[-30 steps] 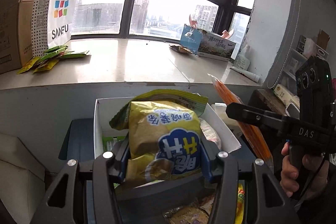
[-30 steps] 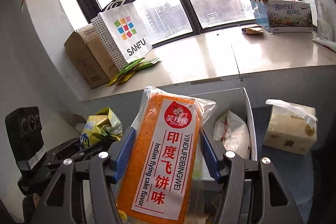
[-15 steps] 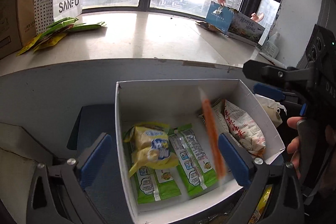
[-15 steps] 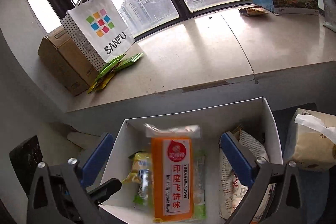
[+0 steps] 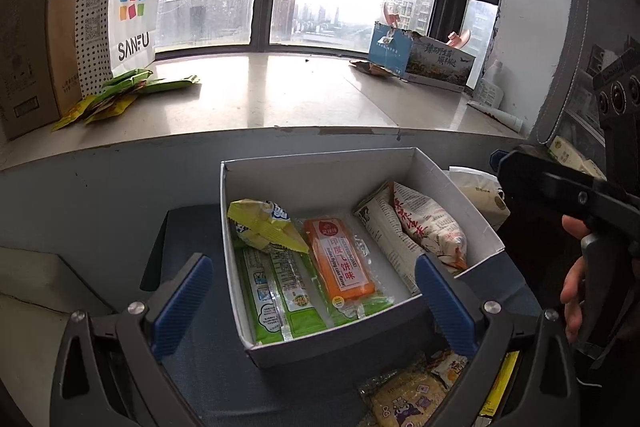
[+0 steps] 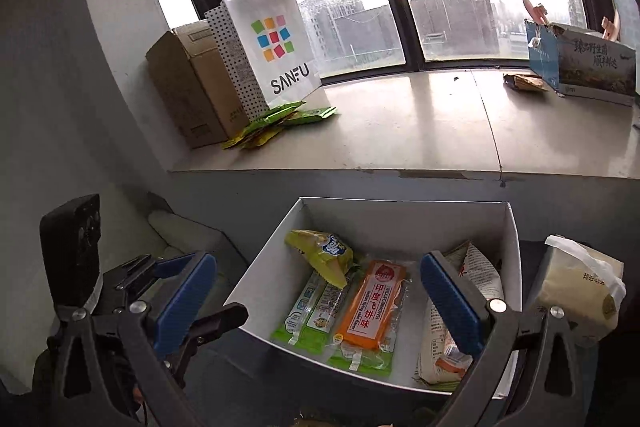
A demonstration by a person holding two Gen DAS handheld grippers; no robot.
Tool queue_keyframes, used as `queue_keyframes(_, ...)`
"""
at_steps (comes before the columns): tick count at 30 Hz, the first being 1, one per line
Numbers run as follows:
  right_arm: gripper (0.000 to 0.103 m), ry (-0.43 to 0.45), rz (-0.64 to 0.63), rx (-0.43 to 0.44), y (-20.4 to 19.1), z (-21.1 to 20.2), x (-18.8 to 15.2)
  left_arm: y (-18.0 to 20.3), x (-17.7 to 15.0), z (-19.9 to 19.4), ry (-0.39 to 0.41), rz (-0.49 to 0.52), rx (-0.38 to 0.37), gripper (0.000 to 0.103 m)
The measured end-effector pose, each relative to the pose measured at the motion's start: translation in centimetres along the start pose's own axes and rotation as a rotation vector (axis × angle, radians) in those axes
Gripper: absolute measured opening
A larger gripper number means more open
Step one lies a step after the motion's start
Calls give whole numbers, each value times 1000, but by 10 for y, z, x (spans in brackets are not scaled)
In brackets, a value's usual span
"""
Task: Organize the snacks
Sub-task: 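Drop the yellow chip bag and orange cake pack into the white box with both grippers, then grasp the white rice-cake packet with the right gripper while the left gripper grasps a round biscuit pack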
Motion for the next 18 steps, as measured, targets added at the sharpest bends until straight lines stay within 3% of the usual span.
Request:
queue_keyframes(3,103,33,-72,50,-9,-38,-22,19,-12,-29,37,30,-3,103)
queue_keyframes(6,103,45,-117,32,-7,-74,-52,38,-29,-52,47,59,6,103)
queue_keyframes(10,103,60,-87,9,8,-114,-88,60,-58,-73,63,41,-62,103)
queue_keyframes(15,103,127,-30,-106,35,-147,-130,87,-94,-84,36,20,-91,103)
queue_keyframes(18,103,110,-35,-166,46,-149,-154,100,-109,-87,13,30,-104,103)
Point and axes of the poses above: each gripper's, at about its wrist camera, not at the fingertips, and z roughly the way its jaws point, y to its right, x to its top, the point moved 4 cm from there along z, roughly the way its jaws point, and after that the axes turned 14 degrees about z, right-handed, at the moved point
